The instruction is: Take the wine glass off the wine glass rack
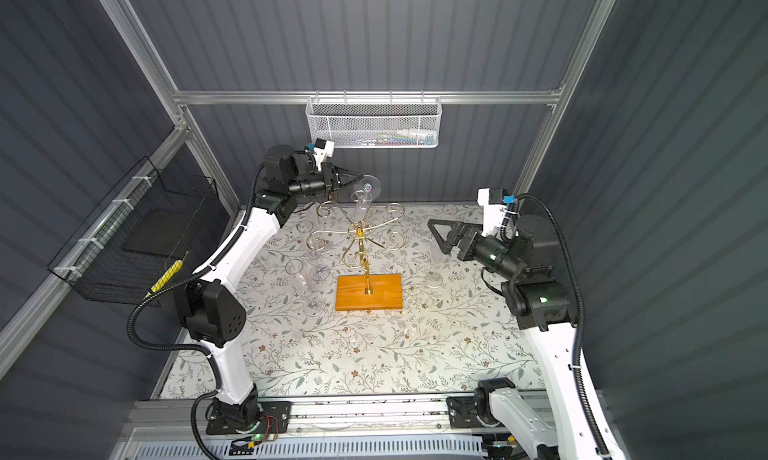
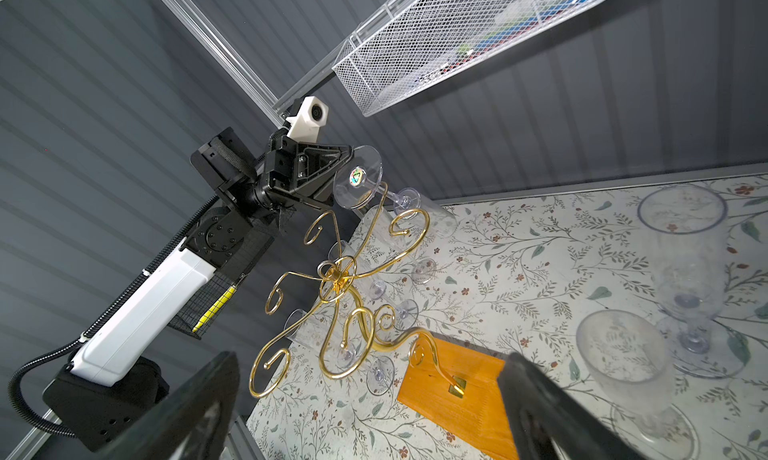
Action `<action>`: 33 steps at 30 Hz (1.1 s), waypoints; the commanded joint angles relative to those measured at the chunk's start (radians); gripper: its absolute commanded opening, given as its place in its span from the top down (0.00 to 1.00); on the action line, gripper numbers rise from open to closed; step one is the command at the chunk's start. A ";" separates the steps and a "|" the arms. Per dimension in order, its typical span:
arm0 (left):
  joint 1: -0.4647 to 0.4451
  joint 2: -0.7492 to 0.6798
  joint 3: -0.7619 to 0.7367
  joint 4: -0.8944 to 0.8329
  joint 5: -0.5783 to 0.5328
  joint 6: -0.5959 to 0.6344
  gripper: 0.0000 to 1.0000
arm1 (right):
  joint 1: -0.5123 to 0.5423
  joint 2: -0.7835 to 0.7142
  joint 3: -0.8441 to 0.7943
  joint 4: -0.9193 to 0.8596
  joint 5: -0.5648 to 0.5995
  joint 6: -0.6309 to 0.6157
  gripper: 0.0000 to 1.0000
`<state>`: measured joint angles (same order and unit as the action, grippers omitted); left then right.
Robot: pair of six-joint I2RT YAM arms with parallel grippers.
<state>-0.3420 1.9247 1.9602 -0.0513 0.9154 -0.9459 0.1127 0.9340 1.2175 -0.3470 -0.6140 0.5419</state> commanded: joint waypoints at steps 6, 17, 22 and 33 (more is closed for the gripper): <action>-0.005 -0.031 0.037 -0.101 0.051 0.088 1.00 | -0.007 -0.016 0.001 0.000 -0.004 -0.007 0.01; -0.005 -0.109 -0.006 -0.107 0.025 0.086 1.00 | -0.008 -0.027 0.002 -0.009 -0.003 -0.008 0.01; -0.003 -0.139 -0.028 -0.110 0.013 0.085 1.00 | -0.008 -0.034 0.004 -0.013 -0.002 -0.005 0.01; -0.002 -0.199 -0.100 -0.102 -0.020 0.071 1.00 | -0.009 -0.047 0.002 -0.026 -0.001 -0.004 0.01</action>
<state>-0.3462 1.7641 1.8816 -0.1699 0.9024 -0.8783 0.1085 0.9005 1.2175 -0.3687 -0.6140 0.5419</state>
